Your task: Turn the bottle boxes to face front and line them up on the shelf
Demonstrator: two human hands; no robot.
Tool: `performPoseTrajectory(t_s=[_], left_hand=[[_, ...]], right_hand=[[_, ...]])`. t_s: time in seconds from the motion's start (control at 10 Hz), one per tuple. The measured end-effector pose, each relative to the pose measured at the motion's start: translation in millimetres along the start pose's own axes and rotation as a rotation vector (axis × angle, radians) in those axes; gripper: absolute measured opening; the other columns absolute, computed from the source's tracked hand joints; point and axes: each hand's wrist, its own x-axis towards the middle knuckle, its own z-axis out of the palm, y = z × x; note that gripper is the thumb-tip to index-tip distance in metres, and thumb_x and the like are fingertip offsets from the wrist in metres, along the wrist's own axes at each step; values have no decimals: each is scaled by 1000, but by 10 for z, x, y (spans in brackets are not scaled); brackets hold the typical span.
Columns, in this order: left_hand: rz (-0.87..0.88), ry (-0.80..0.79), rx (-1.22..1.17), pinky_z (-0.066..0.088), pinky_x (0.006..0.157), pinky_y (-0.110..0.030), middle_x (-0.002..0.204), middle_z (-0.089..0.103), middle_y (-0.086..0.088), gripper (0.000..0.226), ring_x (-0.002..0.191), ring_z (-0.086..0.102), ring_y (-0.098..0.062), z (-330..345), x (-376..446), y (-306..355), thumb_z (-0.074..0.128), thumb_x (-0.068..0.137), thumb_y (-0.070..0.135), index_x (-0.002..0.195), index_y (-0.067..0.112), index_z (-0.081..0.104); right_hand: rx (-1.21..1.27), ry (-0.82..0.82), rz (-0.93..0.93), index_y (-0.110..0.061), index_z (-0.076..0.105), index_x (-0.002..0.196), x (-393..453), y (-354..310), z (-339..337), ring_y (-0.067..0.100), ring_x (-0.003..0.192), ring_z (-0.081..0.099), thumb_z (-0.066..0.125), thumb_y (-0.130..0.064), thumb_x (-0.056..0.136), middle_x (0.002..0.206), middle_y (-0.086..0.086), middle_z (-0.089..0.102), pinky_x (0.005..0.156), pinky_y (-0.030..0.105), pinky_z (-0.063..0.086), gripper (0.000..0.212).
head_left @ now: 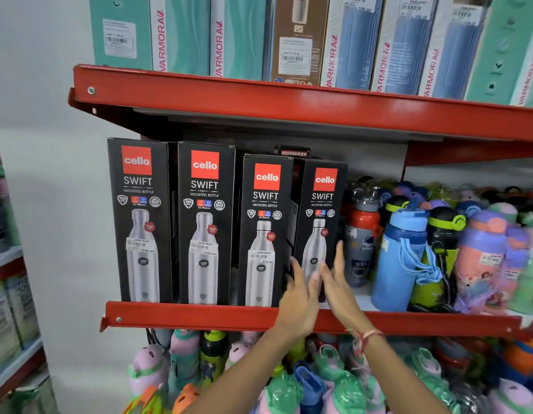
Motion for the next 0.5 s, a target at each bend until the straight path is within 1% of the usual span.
performPoseTrajectory(t_s=[0.1, 0.2, 0.3, 0.4, 0.5], left_hand=[[-16, 91, 13, 45, 90, -40, 120, 64, -18, 64, 106, 60, -35, -60, 8, -105, 15, 93, 58, 148, 33, -6], [91, 139, 31, 37, 57, -32, 52, 50, 3, 56, 54, 50, -12, -138, -166, -130, 17, 96, 49, 149, 30, 7], [124, 159, 32, 39, 56, -31, 41, 37, 3, 53, 42, 39, -6, -158, -307, -153, 17, 96, 49, 146, 32, 12], [107, 139, 38, 35, 51, -29, 40, 34, 3, 57, 40, 37, -6, -205, -330, -131, 17, 95, 51, 148, 29, 14], [111, 108, 14, 30, 47, -23, 44, 35, 4, 59, 42, 38, -6, -305, -414, -117, 19, 96, 50, 148, 23, 16]], right_hand=[[-62, -11, -47, -58, -11, 141, -106, 31, 18, 14, 146, 18, 29, -54, 95, 155, -21, 8, 111, 37, 24, 61], [-165, 18, -46, -62, -12, 138, -279, 56, -25, 21, 135, 40, 30, -55, 96, 151, -4, 35, 102, 37, 33, 60], [-219, 48, -53, -61, -11, 139, -438, 50, -44, 23, 133, 41, 31, -54, 96, 151, 2, 38, 101, 35, 33, 61], [-221, 60, -75, -62, -12, 138, -471, 6, -48, 24, 135, 41, 32, -55, 95, 153, -2, 36, 105, 41, 35, 62], [-273, 120, -119, -58, -10, 141, -528, -35, -12, 26, 129, 45, 35, -48, 98, 138, -3, 44, 96, 37, 38, 63]])
